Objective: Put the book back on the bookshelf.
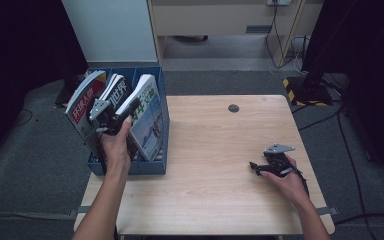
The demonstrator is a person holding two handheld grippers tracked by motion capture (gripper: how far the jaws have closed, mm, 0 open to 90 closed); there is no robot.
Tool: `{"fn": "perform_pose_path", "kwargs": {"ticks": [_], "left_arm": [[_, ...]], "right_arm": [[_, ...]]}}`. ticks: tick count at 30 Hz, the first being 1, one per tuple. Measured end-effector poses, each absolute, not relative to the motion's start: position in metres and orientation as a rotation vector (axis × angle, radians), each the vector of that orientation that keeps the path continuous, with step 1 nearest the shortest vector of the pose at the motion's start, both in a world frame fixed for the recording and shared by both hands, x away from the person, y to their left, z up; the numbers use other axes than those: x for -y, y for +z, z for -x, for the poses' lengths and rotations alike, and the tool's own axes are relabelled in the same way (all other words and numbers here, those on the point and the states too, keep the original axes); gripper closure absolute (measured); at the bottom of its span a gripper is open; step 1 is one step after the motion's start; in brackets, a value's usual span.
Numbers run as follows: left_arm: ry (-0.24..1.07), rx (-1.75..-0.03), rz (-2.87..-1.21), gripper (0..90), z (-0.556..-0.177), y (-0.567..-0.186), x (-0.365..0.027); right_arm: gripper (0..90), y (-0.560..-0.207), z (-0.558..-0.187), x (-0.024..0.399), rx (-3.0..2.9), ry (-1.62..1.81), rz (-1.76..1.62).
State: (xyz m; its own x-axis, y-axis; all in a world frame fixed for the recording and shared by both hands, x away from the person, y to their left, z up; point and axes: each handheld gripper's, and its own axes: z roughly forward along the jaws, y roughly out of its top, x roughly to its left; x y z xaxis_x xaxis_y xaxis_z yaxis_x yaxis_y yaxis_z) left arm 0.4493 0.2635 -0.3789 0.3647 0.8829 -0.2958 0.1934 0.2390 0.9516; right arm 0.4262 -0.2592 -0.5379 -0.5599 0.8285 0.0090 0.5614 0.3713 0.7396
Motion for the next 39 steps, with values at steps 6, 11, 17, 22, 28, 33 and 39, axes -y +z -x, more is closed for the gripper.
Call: {"fn": "perform_pose_path", "kwargs": {"ticks": [6,11,17,22,28,33,39], "left_arm": [[0.658,-1.126,-1.260,72.6,-0.454,-0.378,-0.262],[0.675,-1.116,-1.290,72.5,-0.459,-0.376,-0.257],[0.679,-1.116,-1.290,72.5,-0.464,-0.372,-0.253],[0.672,-1.117,-1.296,72.4,-0.466,-0.375,-0.255],[0.666,-1.123,-1.287,72.3,-0.466,-0.375,-0.256],[0.651,-1.121,-1.293,71.9,-0.466,-0.374,-0.255],[0.624,-1.136,-1.289,71.0,-0.466,-0.373,-0.255]], "right_arm": [[23.5,-0.538,-0.426,0.259,-2.272,1.011,-1.216],[23.5,-0.538,-0.426,0.259,-2.273,1.011,-1.212],[23.5,-0.538,-0.426,0.259,-2.273,1.012,-1.215],[23.5,-0.538,-0.426,0.259,-2.273,1.012,-1.216],[23.5,-0.538,-0.426,0.259,-2.271,1.012,-1.216],[23.5,-0.538,-0.426,0.259,-2.271,1.012,-1.216],[23.5,-0.538,-0.426,0.259,-2.271,1.012,-1.216]]}}
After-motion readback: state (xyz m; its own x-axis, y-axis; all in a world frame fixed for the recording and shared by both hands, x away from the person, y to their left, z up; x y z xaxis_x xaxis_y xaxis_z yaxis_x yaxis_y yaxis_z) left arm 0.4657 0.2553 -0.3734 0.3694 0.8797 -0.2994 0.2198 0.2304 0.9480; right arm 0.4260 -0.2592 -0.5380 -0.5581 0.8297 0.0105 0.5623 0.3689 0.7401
